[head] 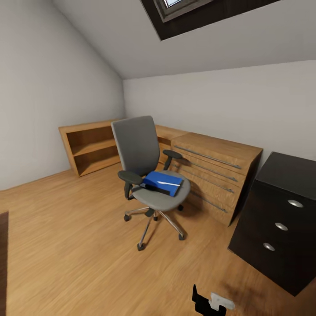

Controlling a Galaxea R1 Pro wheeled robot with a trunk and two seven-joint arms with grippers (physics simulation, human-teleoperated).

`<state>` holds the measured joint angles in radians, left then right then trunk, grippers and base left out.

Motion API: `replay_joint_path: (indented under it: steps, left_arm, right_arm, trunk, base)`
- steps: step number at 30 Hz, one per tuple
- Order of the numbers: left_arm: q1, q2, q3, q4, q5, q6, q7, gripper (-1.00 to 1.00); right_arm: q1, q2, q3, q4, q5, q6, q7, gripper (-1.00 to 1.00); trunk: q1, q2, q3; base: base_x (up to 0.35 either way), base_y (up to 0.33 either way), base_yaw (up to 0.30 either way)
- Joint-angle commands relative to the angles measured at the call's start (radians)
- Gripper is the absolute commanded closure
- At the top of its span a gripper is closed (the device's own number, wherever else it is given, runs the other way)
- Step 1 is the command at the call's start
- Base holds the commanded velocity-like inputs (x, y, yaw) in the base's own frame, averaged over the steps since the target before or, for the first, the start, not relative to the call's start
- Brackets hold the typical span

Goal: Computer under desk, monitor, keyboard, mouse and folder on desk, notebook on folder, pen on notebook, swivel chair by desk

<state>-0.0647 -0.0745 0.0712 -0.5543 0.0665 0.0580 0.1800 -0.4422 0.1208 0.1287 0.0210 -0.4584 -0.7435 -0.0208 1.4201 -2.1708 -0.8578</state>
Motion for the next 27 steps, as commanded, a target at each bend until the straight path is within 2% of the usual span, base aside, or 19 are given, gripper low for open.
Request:
replay_joint_path:
  steps: [1, 11, 13, 17, 18, 21, 24, 27]
  left_arm:
    - [0.0, 0.001, 0.002, -0.003, 0.008, 0.006, 0.001, -1.0]
    - [0.0, -0.003, 0.003, -0.001, 0.008, -0.009, 0.004, -1.0]
    - [0.0, -0.003, 0.004, -0.001, 0.008, -0.039, 0.007, -1.0]
    - [0.0, -0.004, 0.009, 0.01, 0.009, -0.169, 0.012, -1.0]
    - [0.0, -0.004, 0.008, 0.028, 0.009, -0.22, 0.013, -1.0]
    - [0.0, -0.006, 0.006, 0.061, 0.008, -0.279, 0.015, -1.0]
    - [0.0, -0.007, 0.004, 0.079, 0.006, -0.305, 0.015, -1.0]
    - [0.0, 0.0, 0.005, 0.109, 0.005, -0.316, 0.015, -1.0]
  right_arm:
    - [-0.001, 0.0, 0.009, 0.002, -0.006, -0.004, -0.002, -1.0]
    - [-0.001, 0.002, 0.009, 0.003, -0.005, -0.004, 0.001, -1.0]
    - [-0.001, 0.002, 0.009, 0.003, -0.005, -0.003, 0.001, -1.0]
    - [-0.001, 0.003, 0.009, 0.003, -0.005, -0.003, 0.002, -1.0]
    - [-0.001, 0.003, 0.009, 0.003, -0.004, -0.002, 0.002, -1.0]
    - [-0.001, 0.002, 0.009, 0.002, -0.004, -0.002, 0.002, -1.0]
    - [0.0, 0.001, 0.009, 0.002, -0.003, -0.002, 0.002, -1.0]
    - [0.05, -0.009, 0.01, 0.001, 0.001, -0.003, 0.001, -1.0]
  trunk:
    - [-0.004, 0.007, 0.002]
    - [-0.042, 0.077, 0.034]
    - [-0.05, 0.091, 0.04]
    - [-0.065, 0.119, 0.052]
    - [-0.069, 0.126, 0.056]
    - [-0.081, 0.147, 0.065]
    - [-0.092, 0.168, 0.074]
    - [-0.104, 0.189, 0.084]
  base:
    - [0.0, 0.0, -0.269]
    - [0.0, 0.0, -0.287]
    - [0.0, 0.0, -0.295]
    - [0.0, 0.0, -0.296]
    - [0.0, 0.0, -0.296]
    - [0.0, 0.0, -0.296]
    - [0.0, 0.0, -0.296]
    - [0.0, 0.0, -0.296]
